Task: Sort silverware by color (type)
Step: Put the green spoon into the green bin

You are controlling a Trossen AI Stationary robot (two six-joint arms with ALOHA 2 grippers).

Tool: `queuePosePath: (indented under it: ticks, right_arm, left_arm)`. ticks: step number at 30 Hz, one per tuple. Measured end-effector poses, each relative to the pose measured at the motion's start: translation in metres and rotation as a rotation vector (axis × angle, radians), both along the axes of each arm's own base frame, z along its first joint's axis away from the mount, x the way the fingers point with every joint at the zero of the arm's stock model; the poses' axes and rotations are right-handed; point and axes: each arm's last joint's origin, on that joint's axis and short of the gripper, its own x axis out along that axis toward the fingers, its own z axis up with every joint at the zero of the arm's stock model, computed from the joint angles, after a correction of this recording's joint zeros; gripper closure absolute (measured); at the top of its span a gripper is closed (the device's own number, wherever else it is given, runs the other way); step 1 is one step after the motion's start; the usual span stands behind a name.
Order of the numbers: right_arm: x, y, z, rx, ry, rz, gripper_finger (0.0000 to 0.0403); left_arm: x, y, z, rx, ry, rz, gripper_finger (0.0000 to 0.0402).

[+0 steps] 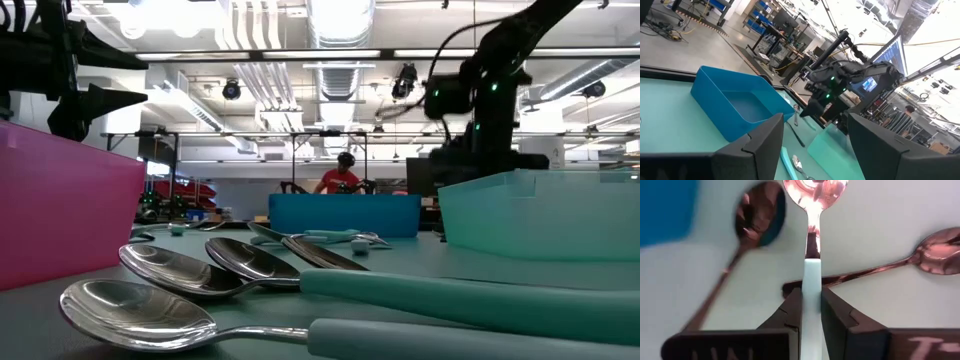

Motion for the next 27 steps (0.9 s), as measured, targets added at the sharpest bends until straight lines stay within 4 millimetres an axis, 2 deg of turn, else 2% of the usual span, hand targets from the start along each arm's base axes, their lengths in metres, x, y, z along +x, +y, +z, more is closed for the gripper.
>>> queuePosePath:
  ticks: [6, 13, 17, 21, 27]
  right_arm:
    - [-0.009, 0.017, 0.037, -0.072, -0.154, 0.046, 0.0369]
    - [-0.007, 0.067, 0.066, -0.008, -0.344, 0.285, 0.0369]
    - [-0.006, 0.102, 0.068, 0.088, -0.347, 0.399, 0.0369]
    - [-0.01, 0.135, 0.062, 0.173, -0.242, 0.478, 0.0369]
    - [-0.016, 0.169, 0.052, 0.26, -0.104, 0.58, 0.0369]
  left_arm:
    - [0.0, 0.0, 0.0, 0.0, 0.0, 0.0, 0.0196]
    - [0.0, 0.0, 0.0, 0.0, 0.0, 0.0, 0.0196]
    - [0.0, 0.0, 0.0, 0.0, 0.0, 0.0, 0.0196]
    - [0.0, 0.0, 0.0, 0.0, 0.0, 0.0, 0.0196]
    - [0.0, 0.0, 0.0, 0.0, 0.0, 0.0, 0.0196]
